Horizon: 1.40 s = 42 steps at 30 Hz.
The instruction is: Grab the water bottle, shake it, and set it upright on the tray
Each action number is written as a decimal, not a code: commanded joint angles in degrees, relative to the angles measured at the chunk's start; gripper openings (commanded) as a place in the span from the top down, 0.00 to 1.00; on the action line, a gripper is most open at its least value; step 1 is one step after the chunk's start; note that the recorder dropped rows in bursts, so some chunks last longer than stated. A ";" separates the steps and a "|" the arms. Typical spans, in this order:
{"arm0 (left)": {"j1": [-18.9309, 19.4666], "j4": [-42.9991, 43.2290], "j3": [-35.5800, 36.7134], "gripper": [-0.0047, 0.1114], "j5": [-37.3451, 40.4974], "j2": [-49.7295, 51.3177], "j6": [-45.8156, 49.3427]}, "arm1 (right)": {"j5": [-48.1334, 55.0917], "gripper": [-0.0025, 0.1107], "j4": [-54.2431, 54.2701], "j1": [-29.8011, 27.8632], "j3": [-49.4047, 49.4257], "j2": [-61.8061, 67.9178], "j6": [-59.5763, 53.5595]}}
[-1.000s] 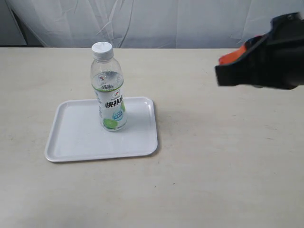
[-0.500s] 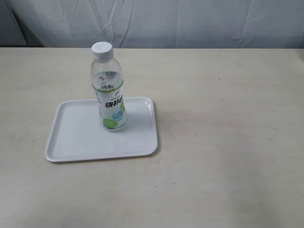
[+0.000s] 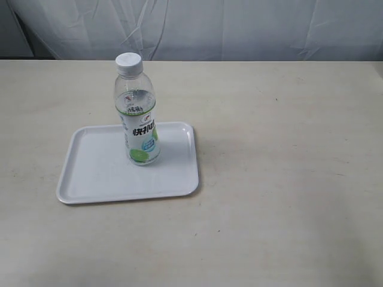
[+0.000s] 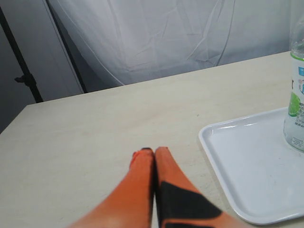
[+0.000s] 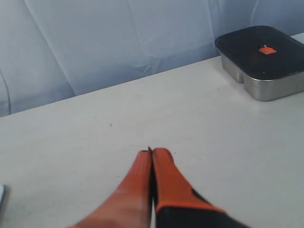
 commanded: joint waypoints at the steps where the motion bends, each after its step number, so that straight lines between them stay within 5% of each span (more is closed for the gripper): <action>1: -0.02 -0.08 0.21 0.96 0.09 -0.26 -0.19 | -3.55 0.98 -0.13 -1.57 6.06 -6.57 -0.89; 14: -0.02 -0.08 0.21 0.96 0.09 -0.26 -0.19 | -8.79 0.98 1.68 -1.46 17.19 -18.55 -0.74; 42: -0.02 -0.08 0.21 0.96 0.09 -0.26 -0.19 | -8.01 0.98 5.18 -1.46 17.19 -18.55 -0.59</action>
